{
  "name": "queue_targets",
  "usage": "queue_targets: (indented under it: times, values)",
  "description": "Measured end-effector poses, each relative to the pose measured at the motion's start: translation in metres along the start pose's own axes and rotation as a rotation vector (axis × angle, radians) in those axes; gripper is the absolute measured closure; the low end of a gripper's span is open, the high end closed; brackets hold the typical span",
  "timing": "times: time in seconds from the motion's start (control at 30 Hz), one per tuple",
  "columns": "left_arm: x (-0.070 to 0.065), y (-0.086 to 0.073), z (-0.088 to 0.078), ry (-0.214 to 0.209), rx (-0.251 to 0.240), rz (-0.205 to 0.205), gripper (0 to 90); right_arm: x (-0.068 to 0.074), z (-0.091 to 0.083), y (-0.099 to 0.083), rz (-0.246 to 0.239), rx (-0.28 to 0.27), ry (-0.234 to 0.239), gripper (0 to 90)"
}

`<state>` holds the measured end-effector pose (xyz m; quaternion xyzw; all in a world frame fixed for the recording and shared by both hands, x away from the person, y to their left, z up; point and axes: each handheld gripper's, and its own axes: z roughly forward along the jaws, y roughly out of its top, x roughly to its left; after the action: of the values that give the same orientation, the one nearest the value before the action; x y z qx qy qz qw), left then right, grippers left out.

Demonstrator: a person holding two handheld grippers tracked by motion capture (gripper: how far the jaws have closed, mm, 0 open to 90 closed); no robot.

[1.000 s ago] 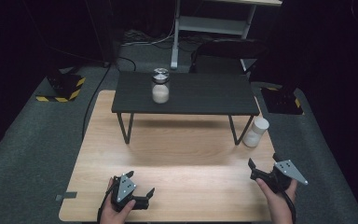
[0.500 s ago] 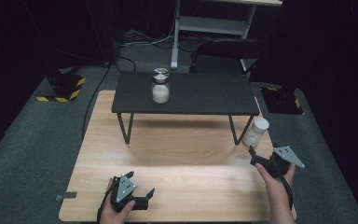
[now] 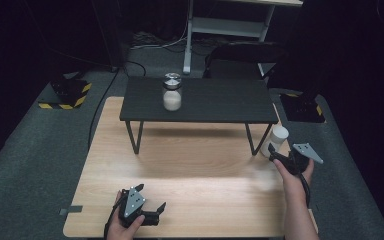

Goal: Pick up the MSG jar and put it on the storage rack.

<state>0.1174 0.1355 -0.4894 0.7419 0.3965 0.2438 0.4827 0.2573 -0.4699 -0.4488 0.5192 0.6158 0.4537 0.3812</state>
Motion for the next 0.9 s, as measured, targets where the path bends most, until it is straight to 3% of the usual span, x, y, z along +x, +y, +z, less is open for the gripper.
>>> queue_targets:
  times: [0.1, 0.23, 0.3, 0.53, 0.8, 0.9]
  values:
    - [0.001, 0.000, 0.000, -0.002, 0.000, -0.008, 0.2, -0.001, 0.007, 0.002, -0.004, -0.004, -0.001, 10.9]
    - [0.002, 0.000, 0.000, -0.006, -0.002, -0.014, 0.2, -0.004, 0.016, 0.001, 0.027, -0.021, 0.007, 13.1]
    - [0.003, -0.001, 0.000, -0.008, -0.003, -0.012, 0.2, -0.005, 0.019, 0.000, 0.028, -0.026, 0.017, 20.4]
    - [0.003, -0.001, -0.001, -0.010, -0.006, -0.019, 0.2, 0.003, 0.027, -0.002, 0.018, -0.037, -0.002, 29.2]
    - [0.004, -0.002, -0.001, -0.011, -0.006, -0.022, 0.2, 0.000, 0.029, -0.004, 0.053, -0.046, -0.003, 33.7]
    - [0.004, -0.001, -0.001, -0.011, -0.005, -0.022, 0.2, 0.001, 0.029, -0.001, 0.045, -0.037, -0.005, 34.1]
